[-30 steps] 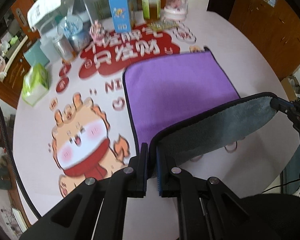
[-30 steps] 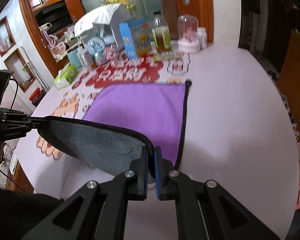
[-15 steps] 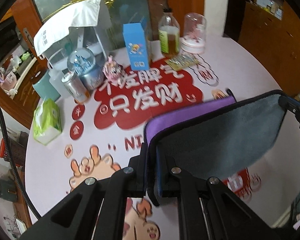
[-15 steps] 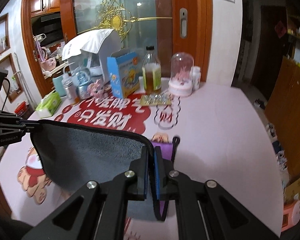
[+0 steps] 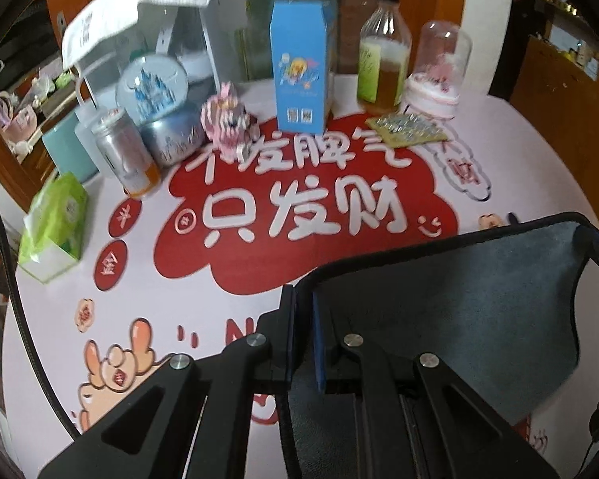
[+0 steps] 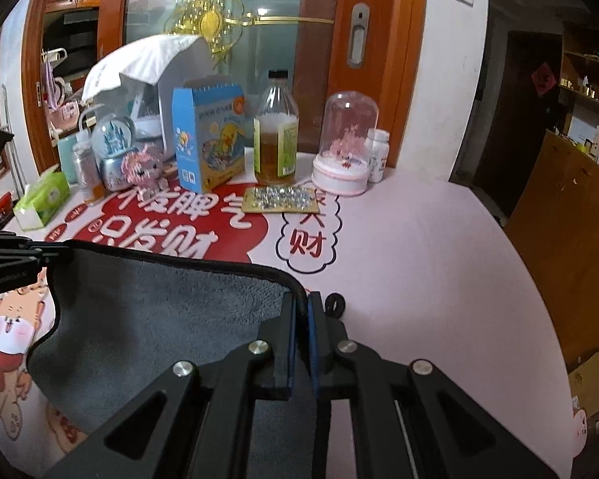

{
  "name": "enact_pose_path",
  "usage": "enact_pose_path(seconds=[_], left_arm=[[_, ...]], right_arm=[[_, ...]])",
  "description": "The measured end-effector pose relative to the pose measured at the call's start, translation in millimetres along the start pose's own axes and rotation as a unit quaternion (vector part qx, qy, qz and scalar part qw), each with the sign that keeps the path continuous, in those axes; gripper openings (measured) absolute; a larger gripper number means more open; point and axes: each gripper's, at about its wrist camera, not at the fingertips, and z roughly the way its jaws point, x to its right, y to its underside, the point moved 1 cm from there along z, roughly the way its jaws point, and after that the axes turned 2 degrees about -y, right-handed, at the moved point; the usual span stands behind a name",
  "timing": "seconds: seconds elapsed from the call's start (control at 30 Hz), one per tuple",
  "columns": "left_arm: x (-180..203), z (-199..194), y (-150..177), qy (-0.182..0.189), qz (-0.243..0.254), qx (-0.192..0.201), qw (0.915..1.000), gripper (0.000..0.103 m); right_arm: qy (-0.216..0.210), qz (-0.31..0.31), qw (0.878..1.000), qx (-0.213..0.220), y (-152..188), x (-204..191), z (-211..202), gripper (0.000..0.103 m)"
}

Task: Fold towel

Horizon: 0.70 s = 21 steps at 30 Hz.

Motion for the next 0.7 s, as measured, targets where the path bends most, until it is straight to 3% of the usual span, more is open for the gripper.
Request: enact_pose_path(seconds=[0.1,0.23,0.27,0.33,0.43,0.53,0.7], left_arm=[[3.4,14.7,0.0,0.003,-0.003,-0.02,0.9998,0.01],[-0.4,25.5,1.2,0.01,-0.026,-0.04,0.9988,0.036],[-3.0,25.8,1.7,0.013,-0.035,-0.042,0.9984,0.038],[-7.0,24.4,1.5,0.015,-0.048,-0.044,0.9978,0.051],[-13.4,16.7,1.6,0.011,-0.061,-0.039,0.9973,0.062],[-17.4,6.3,3.0,0.007,-0.065,-0.036,0.9972,0.067],[-20.2,-17.9,13.5,0.002,-0.077,-0.037,0.9963,0.074]], right_arm=[[0.005,-0.002,1.0,-0.015,5.1,-1.1,15.2,0.006],[0.005,0.008,0.999,-0.036,9.6,-1.2,28.5,0.011],[0.007,0.01,0.999,-0.038,10.3,-1.1,29.6,0.013],[0.007,0.012,0.999,-0.041,11.0,-1.7,30.3,0.021],[0.004,0.021,0.999,-0.039,10.3,0.3,25.7,0.034],[0.005,0.035,0.999,-0.036,8.6,3.1,17.6,0.045],[0.002,0.052,0.998,-0.033,10.5,4.8,-2.3,0.05]])
